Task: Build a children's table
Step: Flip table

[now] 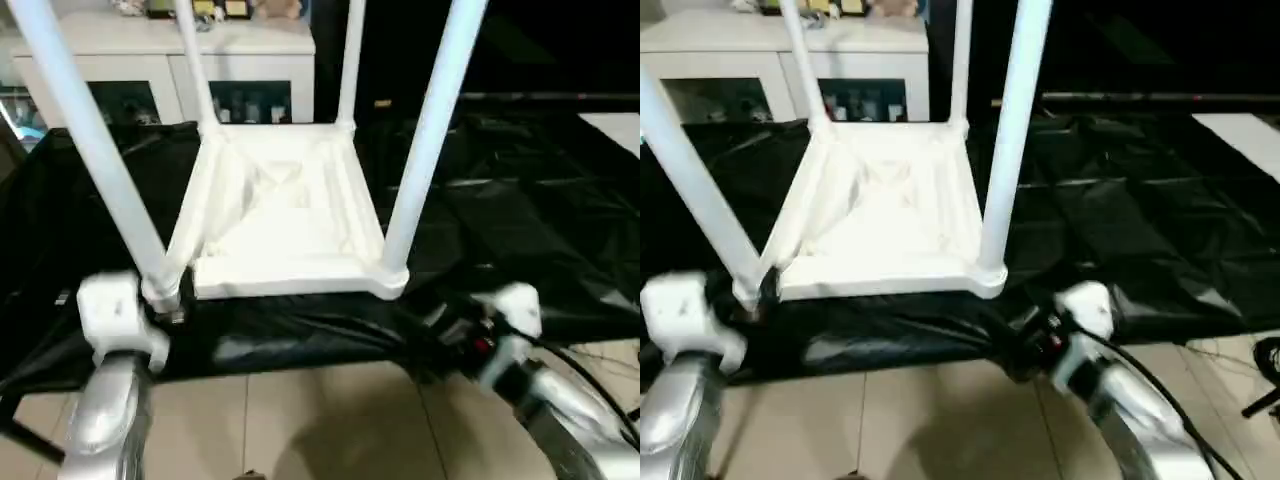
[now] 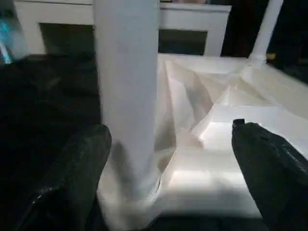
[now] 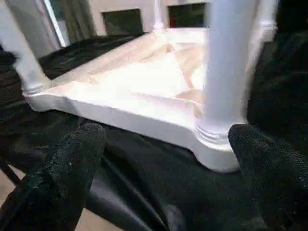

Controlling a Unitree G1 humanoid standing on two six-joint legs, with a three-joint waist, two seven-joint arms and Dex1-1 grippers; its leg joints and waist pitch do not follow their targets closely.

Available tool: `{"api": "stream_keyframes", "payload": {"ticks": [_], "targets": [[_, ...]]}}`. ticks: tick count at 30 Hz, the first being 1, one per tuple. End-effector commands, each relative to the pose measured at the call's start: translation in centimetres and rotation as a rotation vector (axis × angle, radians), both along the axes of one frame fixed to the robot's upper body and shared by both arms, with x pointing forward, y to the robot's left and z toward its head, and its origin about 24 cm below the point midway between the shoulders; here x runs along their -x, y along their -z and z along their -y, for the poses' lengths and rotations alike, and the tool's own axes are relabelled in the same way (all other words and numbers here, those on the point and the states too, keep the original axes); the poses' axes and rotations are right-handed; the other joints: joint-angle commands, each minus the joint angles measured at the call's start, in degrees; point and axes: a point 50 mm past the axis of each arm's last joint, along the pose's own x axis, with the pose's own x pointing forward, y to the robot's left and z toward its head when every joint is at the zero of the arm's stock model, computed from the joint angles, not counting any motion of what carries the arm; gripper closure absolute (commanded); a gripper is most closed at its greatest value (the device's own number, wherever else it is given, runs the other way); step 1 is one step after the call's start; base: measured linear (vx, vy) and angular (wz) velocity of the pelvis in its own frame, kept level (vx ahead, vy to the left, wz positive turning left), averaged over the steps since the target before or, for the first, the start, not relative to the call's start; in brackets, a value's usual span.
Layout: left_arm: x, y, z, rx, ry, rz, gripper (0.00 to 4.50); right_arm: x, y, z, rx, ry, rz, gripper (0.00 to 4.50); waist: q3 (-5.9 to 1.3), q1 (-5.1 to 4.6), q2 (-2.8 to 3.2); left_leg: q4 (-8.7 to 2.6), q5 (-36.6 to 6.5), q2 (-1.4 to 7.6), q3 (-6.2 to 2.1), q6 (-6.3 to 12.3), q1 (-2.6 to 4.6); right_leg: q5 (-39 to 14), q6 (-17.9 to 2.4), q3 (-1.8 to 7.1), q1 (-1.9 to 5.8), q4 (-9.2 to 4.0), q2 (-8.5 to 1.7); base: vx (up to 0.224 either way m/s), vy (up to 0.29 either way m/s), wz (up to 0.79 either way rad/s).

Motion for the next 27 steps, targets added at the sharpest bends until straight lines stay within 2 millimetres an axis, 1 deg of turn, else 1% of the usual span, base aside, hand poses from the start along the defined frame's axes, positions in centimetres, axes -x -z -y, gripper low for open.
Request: {"api": "stream_keyframes", "payload": {"ticks": [1, 2, 3, 4, 5, 6, 7, 8, 9, 10, 11, 12, 13, 14, 15, 16, 17, 18, 19, 20, 21, 23, 24, 25, 26, 27], "targets": [[-1.2, 0.6, -0.4, 0.019, -0.014, -0.045, 0.04, -0.7, 0.1, -0.4, 0.018, -0.003, 0.011, 0.00, -1.14, 0.10, 0.10, -8.31, -41.49, 2.71, -1.38, -2.98, 0.67, -24.17, -2.51, 0.53, 0.27, -4.07, -2.39, -0.052, 0.005, -0.06], [-1.8, 0.6, -0.7, 0.022, -0.028, -0.048, 0.04, -1.1, 0.1, -0.8, 0.021, -0.008, 0.012, 0.00, -1.42, 0.40, 0.03, -7.65, -40.25, 2.29, -0.98, -3.14, 1.50, -26.72, -2.36, 0.68, -0.19, -4.77, -2.69, -0.063, -0.023, 0.06], [-2.2, 0.9, -0.9, 0.026, -0.042, -0.068, 0.04, -1.3, 0.1, -1.0, 0.030, -0.016, 0.016, 0.00, -1.12, -0.02, -1.39, -4.39, -33.85, 0.98, -0.17, -2.25, 4.34, -36.93, -0.88, -0.70, -2.42, -9.06, -3.98, -0.074, -0.033, 0.07], [-2.2, 0.9, -1.0, 0.027, -0.045, -0.072, 0.04, -1.3, 0.1, -1.1, 0.032, -0.017, 0.017, 0.00, -0.79, -0.17, -0.82, -4.33, -32.90, 0.92, -0.17, -1.78, 4.15, -38.53, -0.09, -1.80, -2.15, -9.57, -3.86, -0.074, -0.033, 0.07], [-2.7, 1.1, -1.3, 0.053, -0.066, -0.077, 0.04, -1.5, 0.1, -1.5, 0.033, -0.033, 0.022, 0.00, -0.84, -0.50, 0.57, -6.92, -37.41, 2.26, -0.03, -1.65, 2.14, -33.77, 0.99, -4.91, 0.53, -7.72, -2.20, -0.061, -0.019, -0.05], [-3.5, 1.3, -1.9, 0.102, -0.109, -0.090, 0.04, -1.9, 0.0, -2.2, 0.029, -0.050, 0.028, 0.00, -1.03, 0.55, 0.58, -11.84, -44.17, 4.30, 0.09, -1.91, -3.29, -23.41, -0.41, -4.59, 5.20, 1.69, -0.67, -0.133, -0.016, 0.06], [-3.8, 1.3, -2.0, 0.131, -0.117, -0.082, 0.04, -2.0, 0.0, -2.5, 0.017, -0.064, 0.026, 0.00, -1.51, 7.65, 2.68, -14.79, -50.36, 1.85, 6.76, -6.23, -9.33, -6.94, -3.63, -5.25, 6.81, 9.92, 2.82, -0.133, -0.016, 0.06], [-4.0, 1.2, -2.0, 0.143, -0.119, -0.079, 0.04, -2.1, 0.0, -2.6, 0.012, -0.071, 0.024, 0.00, -3.32, 7.54, 0.15, -12.86, -41.82, 1.80, 7.11, -3.58, -7.39, -8.98, -3.11, -2.12, 6.66, 10.08, 1.93, -0.110, -0.096, 0.18], [-4.5, 1.3, -2.0, 0.162, -0.119, -0.088, 0.04, -2.3, 0.1, -3.0, 0.026, -0.088, 0.028, 0.00, -4.03, 4.56, -6.18, -0.35, -17.78, 2.56, 4.53, -4.57, 3.83, -43.42, 3.31, 3.54, -2.80, 0.19, -5.02, 0.047, -0.215, 0.18], [-4.7, 1.4, -2.1, 0.158, -0.119, -0.100, 0.04, -2.4, 0.1, -3.2, 0.024, -0.095, 0.027, 0.00, -1.73, 5.33, -3.87, 5.25, 3.83, -0.52, -0.44, 1.21, 2.73, -63.54, -1.52, 8.33, -5.86, -8.78, -8.07, 0.047, -0.215, 0.18], [-5.0, 1.4, -2.1, 0.154, -0.117, -0.105, 0.04, -2.6, 0.0, -3.3, 0.025, -0.099, 0.032, 0.00, -1.54, 6.91, -3.18, 3.72, 3.33, 0.04, -2.40, 1.59, -0.70, -51.88, -4.48, 7.79, -1.03, -6.10, -9.14, 0.059, -0.131, 0.00], [-5.2, 1.5, -2.1, 0.151, -0.116, -0.106, 0.04, -2.7, 0.0, -3.4, 0.027, -0.101, 0.036, 0.00, -1.62, 7.37, -2.78, 1.40, -0.53, 1.63, -2.19, -0.17, 0.75, -44.56, -5.10, 6.74, -1.78, -5.03, -7.90, 0.000, 0.000, 0.00], [-5.4, 1.5, -2.1, 0.148, -0.115, -0.105, 0.04, -2.9, 0.0, -3.5, 0.027, -0.102, 0.040, 0.00, -2.87, 7.07, -1.86, -2.54, -9.50, 2.97, -1.89, -3.36, 1.87, -21.84, -6.74, 4.22, -2.29, -0.80, -2.82, 0.000, 0.000, 0.00], [-5.7, 1.5, -2.1, 0.140, -0.114, -0.100, 0.04, -3.1, -0.1, -3.6, 0.020, -0.107, 0.041, 0.00, -3.52, 6.72, -1.74, -3.24, -12.46, 3.53, -1.94, -3.08, 2.34, -12.53, -7.28, 4.04, -2.33, 0.20, -1.87, -0.004, -0.005, 0.22], [-5.9, 1.4, -2.1, 0.135, -0.114, -0.096, 0.04, -3.2, -0.1, -3.7, 0.015, -0.109, 0.042, 0.00, -4.51, 6.59, -0.76, -3.50, -10.80, 3.93, -1.73, -2.08, 2.37, 1.50, -9.15, 3.76, -1.95, 0.63, -2.15, 0.000, 0.000, 0.00], [-7.1, 1.0, -1.6, 0.152, -0.067, -0.064, 0.04, -3.6, -0.2, -3.8, 0.016, -0.113, 0.047, 0.00, -5.01, 6.35, -1.25, -2.94, -2.68, 3.11, -1.07, -1.33, 0.24, 14.73, -9.94, 3.49, -0.49, 1.28, -2.06, 0.000, 0.000, 0.00], [-7.2, 0.9, -1.5, 0.157, -0.058, -0.057, 0.04, -3.6, -0.2, -3.8, 0.016, -0.114, 0.048, 0.00, -5.16, 6.44, -1.20, -2.71, -0.81, 2.82, -0.80, -1.22, -0.04, 17.43, -9.76, 3.54, -0.43, 1.34, -2.15, 0.000, 0.000, 0.00], [-7.8, 0.6, -1.0, 0.163, -0.010, -0.039, 0.04, -3.7, -0.3, -3.8, 0.018, -0.116, 0.053, 0.00, -5.18, 6.53, -1.40, -2.46, 0.61, 2.60, -0.61, -1.09, -0.25, 19.36, -9.48, 3.53, -0.37, 1.34, -2.29, 0.000, 0.000, 0.00], [-8.0, 0.4, -0.8, 0.160, 0.013, -0.035, 0.04, -3.8, -0.4, -3.8, 0.020, -0.117, 0.056, 0.00, -5.49, 6.40, -1.18, -2.48, 1.67, 2.60, -0.52, -1.17, -0.56, 21.97, -9.09, 3.21, -0.13, 1.33, -2.44, 0.000, 0.000, 0.00], [-8.0, 0.4, -0.7, 0.156, 0.019, -0.036, 0.04, -3.8, -0.4, -3.8, 0.020, -0.116, 0.056, 0.00, -5.49, 6.40, -1.18, -2.48, 1.67, 2.60, -0.52, -1.17, -0.56, 21.97, -9.09, 3.21, -0.13, 1.33, -2.44, 0.000, 0.000, 0.00], [-8.3, 0.4, -0.4, 0.121, 0.056, -0.048, 0.04, -3.7, -0.4, -3.8, 0.020, -0.113, 0.062, 0.00, -5.11, 6.09, -0.88, -3.00, -1.64, 2.64, -0.49, -1.95, -0.86, 19.13, -8.91, 3.05, -0.15, 0.85, -2.60, 0.000, 0.000, 0.00], [-8.4, 0.3, -0.2, 0.101, 0.074, -0.033, 0.04, -3.7, -0.3, -3.6, 0.021, -0.095, 0.063, 0.00, -5.05, 5.88, -0.55, -3.43, -4.36, 2.83, -0.60, -2.69, -0.81, 16.34, -8.58, 3.04, -0.05, 0.53, -2.86, 0.000, 0.000, 0.00], [-8.4, 0.3, -0.2, 0.101, 0.074, -0.033, 0.04, -3.7, -0.3, -3.6, 0.021, -0.095, 0.063, 0.00, -4.94, 5.81, -0.67, -3.55, -5.30, 2.89, -0.57, -2.85, -0.87, 15.50, -8.51, 3.07, -0.04, 0.38, -2.93, 0.000, 0.000, 0.00], [-8.4, 0.3, 0.0, 0.096, 0.097, -0.026, 0.04, -3.6, -0.2, -3.5, 0.024, -0.090, 0.062, 0.00, -4.70, 5.70, -0.65, -3.80, -7.51, 2.93, -0.55, -3.09, -0.84, 12.82, -8.54, 3.16, -0.10, 0.15, -3.08, 0.000, 0.000, 0.00], [-8.3, 0.3, 0.0, 0.095, 0.099, -0.026, 0.04, -3.6, -0.2, -3.5, 0.025, -0.090, 0.062, 0.00, -4.66, 5.64, -0.79, -3.86, -7.99, 2.95, -0.46, -2.96, -0.87, 12.12, -8.55, 3.23, -0.08, -0.01, -3.19, 0.000, 0.000, 0.00], [-8.2, 0.4, 0.1, 0.090, 0.107, -0.028, 0.04, -3.6, -0.1, -3.5, 0.026, -0.089, 0.062, 0.00, -4.66, 5.72, -0.55, -3.88, -8.43, 2.99, -0.46, -2.97, -0.85, 11.44, -8.61, 3.28, -0.12, -0.01, -3.31, 0.000, 0.000, 0.00]]}}
